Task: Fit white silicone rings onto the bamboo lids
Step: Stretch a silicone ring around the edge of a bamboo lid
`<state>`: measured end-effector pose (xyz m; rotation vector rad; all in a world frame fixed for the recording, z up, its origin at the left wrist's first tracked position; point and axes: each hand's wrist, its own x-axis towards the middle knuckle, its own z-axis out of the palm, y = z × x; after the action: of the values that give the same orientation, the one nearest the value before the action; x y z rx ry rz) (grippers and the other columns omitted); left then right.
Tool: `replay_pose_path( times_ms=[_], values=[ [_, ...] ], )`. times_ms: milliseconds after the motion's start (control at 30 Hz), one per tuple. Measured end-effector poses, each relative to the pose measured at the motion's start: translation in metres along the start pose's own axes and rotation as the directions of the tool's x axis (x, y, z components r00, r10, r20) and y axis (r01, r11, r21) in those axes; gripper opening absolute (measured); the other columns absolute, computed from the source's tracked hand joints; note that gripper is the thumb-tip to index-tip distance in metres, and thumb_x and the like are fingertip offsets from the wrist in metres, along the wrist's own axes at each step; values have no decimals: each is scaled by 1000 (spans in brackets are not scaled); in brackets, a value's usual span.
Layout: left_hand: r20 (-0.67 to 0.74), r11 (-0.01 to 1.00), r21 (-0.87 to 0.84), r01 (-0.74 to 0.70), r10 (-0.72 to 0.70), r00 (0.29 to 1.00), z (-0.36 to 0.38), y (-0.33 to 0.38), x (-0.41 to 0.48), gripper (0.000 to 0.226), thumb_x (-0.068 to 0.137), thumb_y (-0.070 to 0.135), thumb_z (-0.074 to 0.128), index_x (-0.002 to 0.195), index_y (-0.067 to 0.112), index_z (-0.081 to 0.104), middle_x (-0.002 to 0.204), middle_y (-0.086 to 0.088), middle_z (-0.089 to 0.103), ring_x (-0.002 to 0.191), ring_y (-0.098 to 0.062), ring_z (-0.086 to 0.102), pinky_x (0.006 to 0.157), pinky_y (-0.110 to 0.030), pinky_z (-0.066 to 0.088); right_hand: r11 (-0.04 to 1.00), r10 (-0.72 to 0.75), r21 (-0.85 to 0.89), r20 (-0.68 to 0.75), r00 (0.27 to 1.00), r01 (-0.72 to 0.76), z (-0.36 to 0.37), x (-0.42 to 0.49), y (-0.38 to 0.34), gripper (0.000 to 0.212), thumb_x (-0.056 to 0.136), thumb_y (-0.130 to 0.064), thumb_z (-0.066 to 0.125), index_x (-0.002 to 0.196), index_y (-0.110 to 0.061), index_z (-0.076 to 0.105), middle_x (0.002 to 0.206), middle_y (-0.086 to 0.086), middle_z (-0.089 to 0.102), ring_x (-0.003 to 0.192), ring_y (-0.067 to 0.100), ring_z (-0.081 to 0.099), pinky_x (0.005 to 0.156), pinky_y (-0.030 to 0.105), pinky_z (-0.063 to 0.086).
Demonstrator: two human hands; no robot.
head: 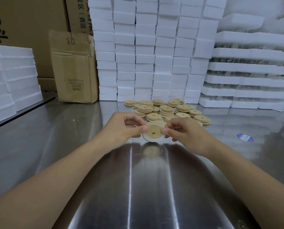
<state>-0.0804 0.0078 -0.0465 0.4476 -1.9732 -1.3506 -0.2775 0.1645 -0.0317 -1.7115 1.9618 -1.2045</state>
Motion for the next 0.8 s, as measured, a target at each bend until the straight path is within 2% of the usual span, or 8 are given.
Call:
replay_pose_path(
  times_ms=[100, 200, 333, 400, 500, 667, 733, 800],
  values=[
    [4, 1000, 3, 2, -2, 1000, 0, 1, 1, 9, 87, 6, 86, 92, 8, 78, 90, -12, 82, 81, -18, 78, 80, -35, 66, 1000, 26, 4, 15, 1000, -26, -2, 2, 4, 14, 102, -16, 70, 89, -11, 72, 92, 15, 78, 93, 30, 74, 80, 38, 60],
    [8, 1000, 29, -10, 10, 1000, 0, 1, 3, 16, 89, 7, 85, 92, 22, 80, 91, -4, 82, 83, -22, 79, 82, -41, 67, 999, 45, 14, 33, 998, -45, -1, 1, 5, 15, 101, -18, 71, 88, -11, 74, 91, 15, 78, 85, 22, 70, 79, 40, 59],
    [62, 996, 73, -41, 37, 997, -4, 0, 2, 31, 96, 12, 79, 114, 38, 82, 97, 0, 77, 85, -19, 77, 80, -33, 66, 999, 35, 6, 23, 999, -35, 5, 2, 5, 14, 99, -20, 73, 89, -11, 75, 89, 14, 77, 77, 14, 63, 74, 35, 52],
    [76, 993, 105, -50, 43, 996, -4, 0, 1, 32, 97, 14, 78, 115, 41, 82, 103, 2, 79, 90, -21, 79, 81, -33, 66, 999, 36, 4, 1, 999, -36, 8, 3, 5, 14, 98, -22, 75, 92, -9, 76, 89, 13, 77, 76, 14, 63, 73, 35, 52],
    [69, 989, 142, -38, 29, 997, -5, 1, 2, 30, 97, 14, 78, 115, 39, 82, 107, 1, 80, 94, -26, 80, 82, -32, 66, 1000, 30, -3, -32, 999, -30, 11, 3, 5, 13, 97, -21, 76, 91, -9, 76, 86, 8, 78, 73, 9, 65, 72, 25, 53],
    [5, 988, 149, 43, -45, 999, -5, -1, 2, 18, 98, 11, 77, 110, 23, 83, 99, 3, 82, 93, -28, 80, 83, -33, 67, 989, 21, -146, -7, 1000, -22, 15, 2, 3, 11, 99, -19, 74, 89, -15, 75, 87, -2, 76, 64, -6, 60, 65, 11, 41],
    [-9, 989, 131, 62, -61, 998, -4, -1, 1, 16, 98, 10, 76, 106, 22, 83, 96, 2, 82, 90, -27, 80, 84, -33, 67, 990, 21, -142, -11, 1000, -22, 17, 0, 1, 11, 99, -18, 74, 89, -13, 75, 89, 1, 77, 65, -6, 61, 68, 14, 43],
    [-6, 992, 105, 73, -73, 997, -5, 1, 0, 16, 97, 7, 77, 102, 21, 83, 94, 0, 81, 86, -22, 79, 81, -30, 66, 998, 47, -40, -26, 999, -48, 18, -1, 1, 11, 98, -18, 75, 92, -8, 76, 88, 8, 78, 73, 4, 63, 75, 27, 48]
  ],
)
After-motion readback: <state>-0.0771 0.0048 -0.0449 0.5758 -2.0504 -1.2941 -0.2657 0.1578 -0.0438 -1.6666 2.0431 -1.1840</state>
